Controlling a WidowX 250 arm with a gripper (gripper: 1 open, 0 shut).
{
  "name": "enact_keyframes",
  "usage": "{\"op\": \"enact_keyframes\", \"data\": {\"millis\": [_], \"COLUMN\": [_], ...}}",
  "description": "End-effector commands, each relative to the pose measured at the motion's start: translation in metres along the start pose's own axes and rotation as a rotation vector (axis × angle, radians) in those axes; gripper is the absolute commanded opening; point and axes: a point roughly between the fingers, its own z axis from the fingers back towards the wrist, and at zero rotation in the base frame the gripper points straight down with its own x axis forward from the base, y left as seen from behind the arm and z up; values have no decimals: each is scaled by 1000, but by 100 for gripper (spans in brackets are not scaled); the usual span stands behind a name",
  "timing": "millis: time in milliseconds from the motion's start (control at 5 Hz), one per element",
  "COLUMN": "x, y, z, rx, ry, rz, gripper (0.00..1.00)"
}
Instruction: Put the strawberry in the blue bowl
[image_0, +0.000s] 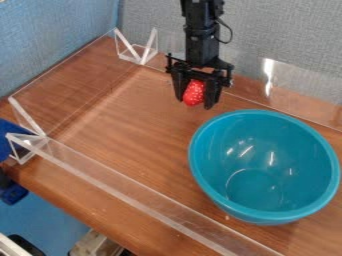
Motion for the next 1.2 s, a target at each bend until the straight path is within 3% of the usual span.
{"op": "enact_keyframes", "data": {"millis": [0,1000], "x": [6,4], "y": [-6,-15], "z": [29,31], "rx": [13,14], "ry": [-91,-124], "rz": [-27,-73], "gripper": [0,0]}}
